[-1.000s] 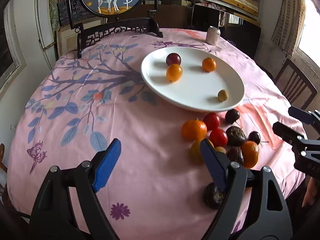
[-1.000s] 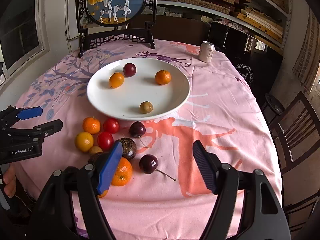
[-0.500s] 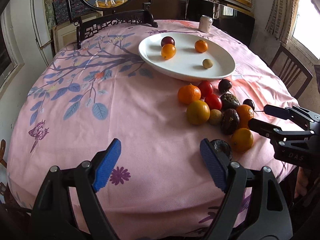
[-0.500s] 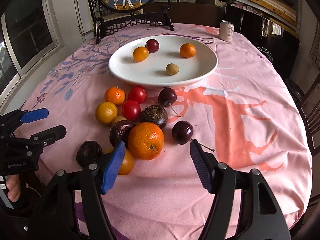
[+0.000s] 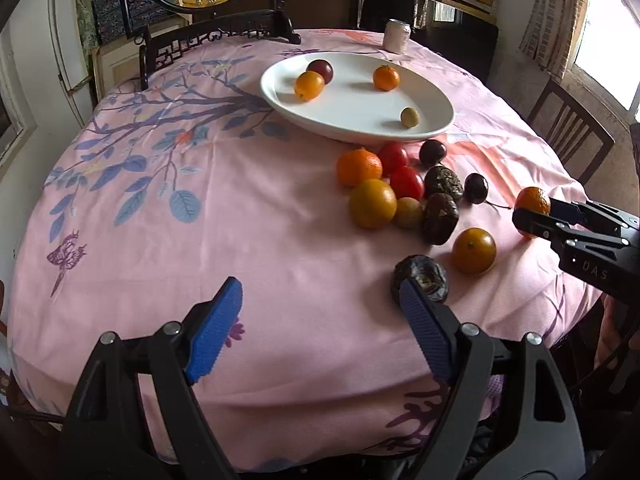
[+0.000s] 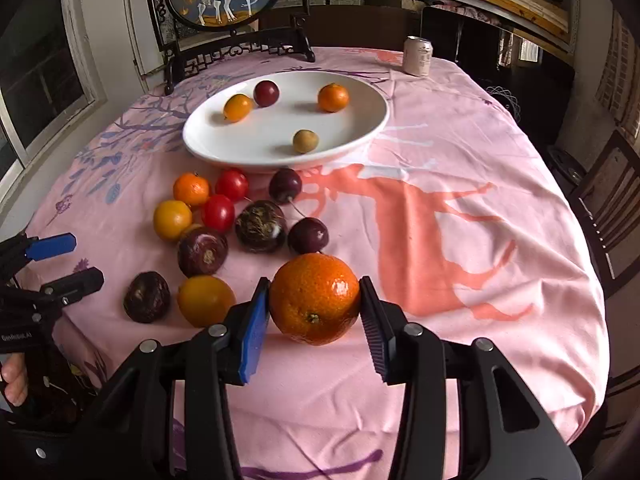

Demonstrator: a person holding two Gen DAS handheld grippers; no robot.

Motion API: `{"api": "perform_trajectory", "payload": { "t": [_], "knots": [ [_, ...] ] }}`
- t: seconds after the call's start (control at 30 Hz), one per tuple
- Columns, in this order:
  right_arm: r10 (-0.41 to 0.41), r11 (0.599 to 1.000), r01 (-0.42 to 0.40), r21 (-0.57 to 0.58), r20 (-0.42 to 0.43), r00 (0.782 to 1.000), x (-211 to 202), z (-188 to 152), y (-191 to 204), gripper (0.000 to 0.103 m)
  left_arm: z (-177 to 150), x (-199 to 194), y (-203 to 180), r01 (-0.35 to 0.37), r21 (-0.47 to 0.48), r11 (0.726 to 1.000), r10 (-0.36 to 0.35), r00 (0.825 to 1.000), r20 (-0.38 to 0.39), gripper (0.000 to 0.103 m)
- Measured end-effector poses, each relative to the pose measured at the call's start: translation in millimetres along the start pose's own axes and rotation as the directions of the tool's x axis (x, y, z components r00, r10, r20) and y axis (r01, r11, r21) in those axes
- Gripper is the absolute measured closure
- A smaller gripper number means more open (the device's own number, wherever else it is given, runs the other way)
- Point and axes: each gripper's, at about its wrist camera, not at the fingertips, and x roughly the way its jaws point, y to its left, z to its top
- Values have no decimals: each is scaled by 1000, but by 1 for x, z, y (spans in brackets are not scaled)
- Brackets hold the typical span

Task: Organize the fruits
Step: 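Grasp a tangerine with the right gripper while the left gripper grasps a dark passion fruit, then place the tangerine on the plate with the right gripper while the left places the passion fruit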

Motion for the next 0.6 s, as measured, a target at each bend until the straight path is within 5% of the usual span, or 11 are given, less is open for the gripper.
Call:
{"api": "perform_trajectory", "payload": {
  "t": [0.23,0.37,0.53,0.6],
  "knots": [
    [3,1000,-3,15,-21,1000,8,-19,-10,58,-2,22,-30,68,28,997,-66,996,-64,20],
    [17,1000,-16,17,-15,1000,11,-19,-10,58,-6,38,-44,42,44,998,-37,995,-94,25],
    [38,999,-37,38,-24,999,18,-20,-13,58,-4,35,-52,56,58,997,-52,996,-66,63],
    [42,998,-41,43,-17,999,18,-20,-14,58,-3,35,-50,67,47,997,-63,996,-66,63]
  ]
}}
